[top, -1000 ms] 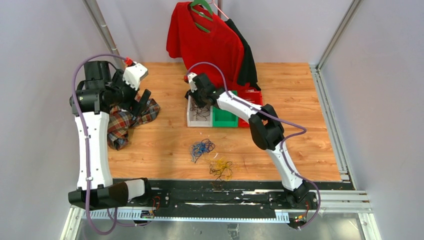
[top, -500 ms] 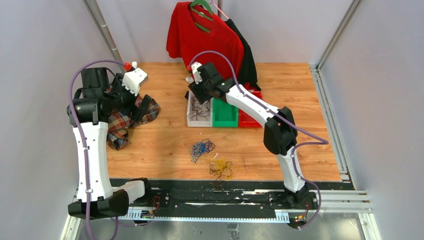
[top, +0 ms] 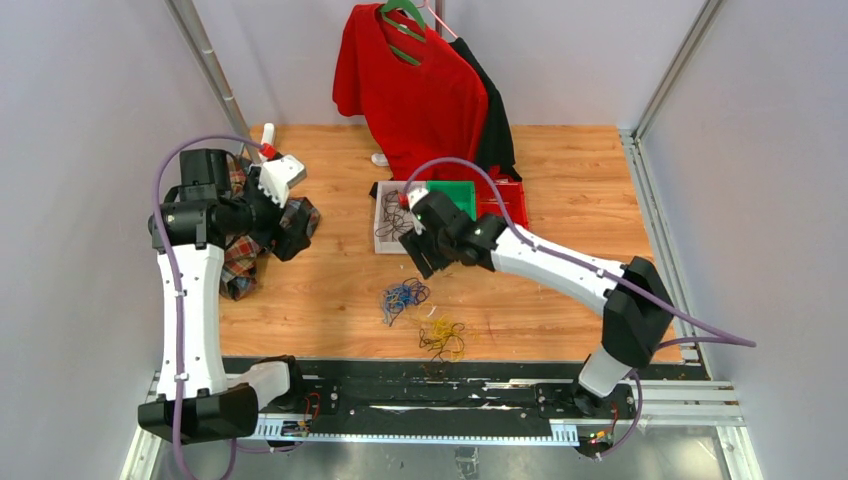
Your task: Untangle the cables
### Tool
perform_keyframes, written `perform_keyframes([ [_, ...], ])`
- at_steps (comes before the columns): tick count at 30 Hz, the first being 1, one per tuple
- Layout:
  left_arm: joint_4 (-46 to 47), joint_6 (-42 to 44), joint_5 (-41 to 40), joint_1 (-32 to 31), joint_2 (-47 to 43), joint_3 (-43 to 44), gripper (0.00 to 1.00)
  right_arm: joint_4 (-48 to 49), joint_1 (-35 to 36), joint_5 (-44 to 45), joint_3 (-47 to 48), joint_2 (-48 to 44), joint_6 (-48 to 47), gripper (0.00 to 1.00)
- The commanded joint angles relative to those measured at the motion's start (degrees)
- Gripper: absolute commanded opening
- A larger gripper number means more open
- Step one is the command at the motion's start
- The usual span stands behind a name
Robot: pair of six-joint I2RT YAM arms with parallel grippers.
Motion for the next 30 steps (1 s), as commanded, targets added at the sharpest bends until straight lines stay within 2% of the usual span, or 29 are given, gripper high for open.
perform_keyframes([
  [1, -0.9, 0.9, 5.7, 0.5, -1.9, -2.8, 0.98, 0.0, 3.9, -1.5, -8.8, -4.4, 6.5, 0.64],
  [3, -0.8, 1.3, 6.1, 0.5, -2.3, -4.2, 0.98, 0.2, 4.7, -3.0, -12.6, -6.3, 8.7, 0.64],
  [9, -0.9, 3.6, 6.9, -0.2, -4.6, -7.5, 0.98, -1.3, 7.1, 1.5, -22.8, -13.1, 16.3, 0.64],
  [15, -0.8, 3.7, 6.3, -5.5, -5.5, -10.4, 0.98, 2.8, 8.8, -1.3, -28.9, -15.6, 21.8, 0.64],
  [19, -0.9, 3.5, 6.3, -10.0, -5.4, -12.4, 0.98, 7.8, 8.7, -3.3, -32.4, -15.8, 23.4, 0.59],
  [22, -0.9, 4.1, 7.5, -11.9, -5.0, -14.0, 0.98, 9.6, 8.1, -2.7, -32.5, -14.5, 23.2, 0.46],
  [27, -0.8, 4.6, 8.7, -14.3, -3.3, -15.0, 0.98, 12.2, 4.8, -5.3, -31.3, -14.6, 22.3, 0.02],
  [30, -0.8, 4.9, 10.0, -14.7, -2.5, -15.2, 0.99, 14.7, 0.8, -11.4, -31.4, -17.2, 22.8, 0.01],
])
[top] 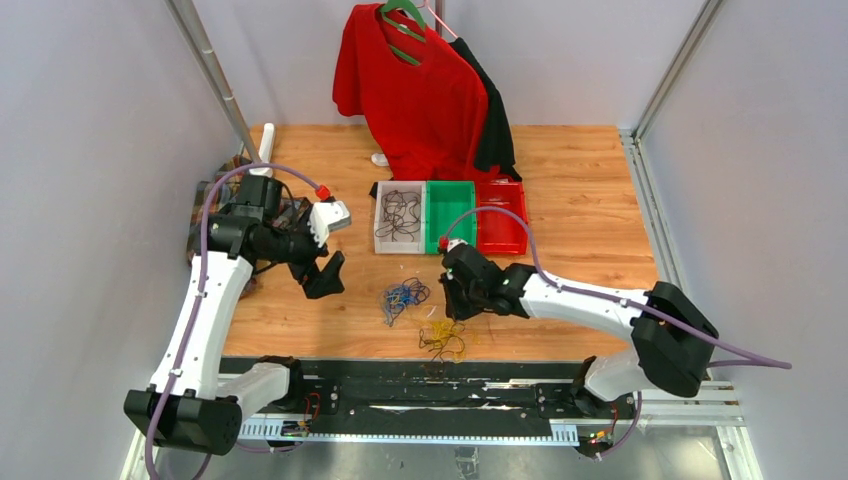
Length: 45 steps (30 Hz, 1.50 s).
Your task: Untangle the cables
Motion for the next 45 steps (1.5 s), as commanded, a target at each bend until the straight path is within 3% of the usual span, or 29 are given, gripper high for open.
perform_keyframes([
  [1, 0.1, 0.9, 3.5, -0.8, 1.1, -0.1, 0.99, 4.4, -5.2, -7.1, 0.6, -3.8, 0.4, 0.01],
  [10, 0.1, 0.7, 8.7, -0.8, 4.2, 1.1, 0.98, 2.6, -5.7, -10.5, 3.1, -6.8, -3.3, 0.02],
  [12, 0.1, 0.6, 9.0, -0.8, 4.7, 1.4, 0.98, 2.2, -5.4, -12.3, 3.2, -7.0, -3.7, 0.23],
  [14, 0.1, 0.7, 9.0, -0.8, 4.8, 1.7, 0.98, 3.1, -4.4, -13.3, 2.5, -7.2, -4.3, 0.35],
  [21, 0.1, 0.4, 8.3, -0.8, 3.1, 2.1, 0.98, 7.9, -4.2, -21.3, 3.4, 0.4, -8.2, 0.43],
  [29, 0.1, 0.1, 7.2, -0.8, 0.8, 2.4, 1.00, 9.8, -4.4, -21.0, 5.2, 4.6, -10.5, 0.33],
  [36, 0.1, -0.4, 7.2, -0.8, 0.8, 2.8, 1.00, 13.9, -4.7, -19.8, 4.4, 2.6, -7.8, 0.02],
  [45, 0.1, -0.2, 10.6, -0.8, 0.0, 4.7, 0.98, 9.2, -5.9, -25.4, 13.3, -0.2, -11.6, 0.01],
])
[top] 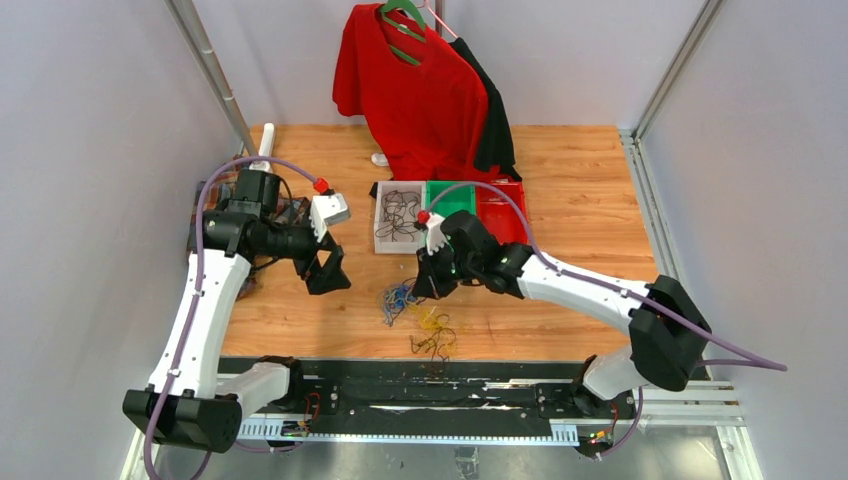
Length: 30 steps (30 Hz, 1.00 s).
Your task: Untangle the cables
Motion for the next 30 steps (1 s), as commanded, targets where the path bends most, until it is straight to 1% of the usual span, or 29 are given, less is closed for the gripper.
perform_keyframes([
  [1, 0.3, -0.2, 4.3, -0.4, -1.2, 2.5, 0.98, -1.8, -0.8, -5.5, 7.5, -3.1, -3.1, 0.01],
  [5, 0.3, -0.3, 8.3, -0.4, -1.2, 3.3, 0.95, -1.6, -0.8, -13.1, 11.0, -3.2, -4.8, 0.00],
  [10, 0.3, 0.3, 12.6, -2.7, -1.0, 2.6, 0.83, 1.8, -0.7, -18.1, 12.4, -2.5, -5.6, 0.01],
  [16, 0.2, 0.7, 16.1, -4.6, 0.0, 2.3, 0.77, 2.2, -0.7, -19.7, 17.6, -0.3, -6.9, 0.01],
  [23, 0.2, 1.1, 18.6, -5.2, 1.0, 2.5, 0.71, 2.4, -0.7, -23.1, 23.1, 2.9, -7.1, 0.01],
  [25, 0.1, 1.3, 18.7, -5.3, 1.5, 2.8, 0.67, 2.3, -0.6, -23.6, 24.3, 3.7, -7.4, 0.01],
  [28, 0.1, 1.2, 18.5, -5.3, 2.5, 3.4, 0.64, 0.7, -0.2, -23.8, 26.4, 5.0, -8.8, 0.01],
  [30, 0.2, 1.2, 18.1, -5.3, 2.7, 3.4, 0.58, -0.3, -0.2, -23.9, 27.8, 5.9, -9.5, 0.01],
])
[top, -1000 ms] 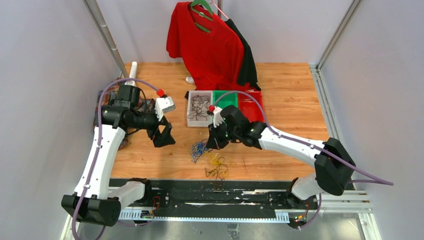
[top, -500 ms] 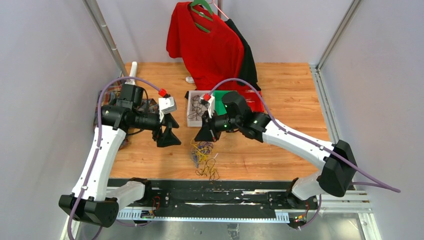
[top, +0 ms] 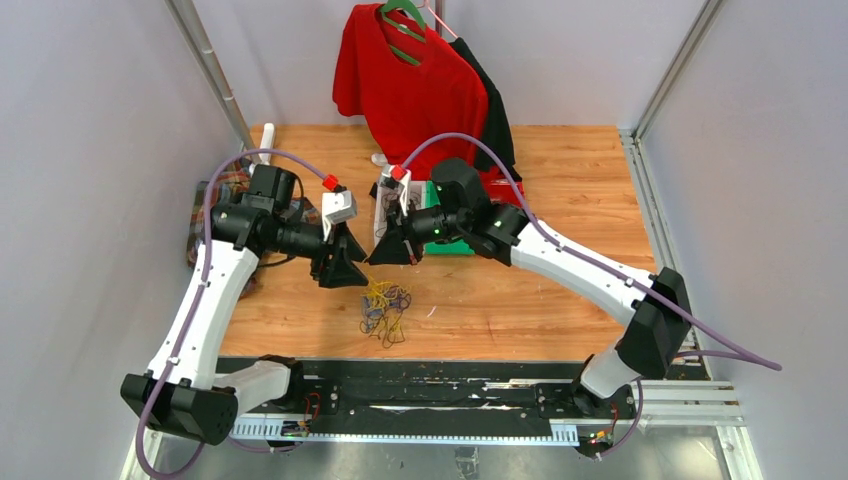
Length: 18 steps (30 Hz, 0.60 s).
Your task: Untangle the cables
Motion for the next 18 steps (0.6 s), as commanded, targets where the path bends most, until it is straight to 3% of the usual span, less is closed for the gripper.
perform_keyframes([
  [1, 0.2, 1.1, 1.0, -0.4, 0.7, 1.6, 0.53, -1.6, 0.1, -1.9, 4.5, 1.7, -2.8, 0.01],
  [4, 0.1, 1.7, -2.1, -0.4, -0.3, 2.0, 0.24, -3.2, 0.1, -1.7, 5.8, 2.2, -4.2, 0.01],
  [6, 0.1, 2.4, -3.8, -0.4, -1.3, 2.1, 0.14, -4.2, 0.1, -1.5, 6.0, 2.2, -5.1, 0.01],
  [15, 0.4, -0.5, -7.6, -0.4, -1.6, 3.9, 0.01, -2.2, 0.1, 4.5, 3.8, 1.3, -4.8, 0.01],
  [18, 4.0, -7.0, -10.8, -0.4, -1.8, 4.0, 0.01, -0.7, 0.4, 9.0, 2.6, 0.4, -3.9, 0.10],
])
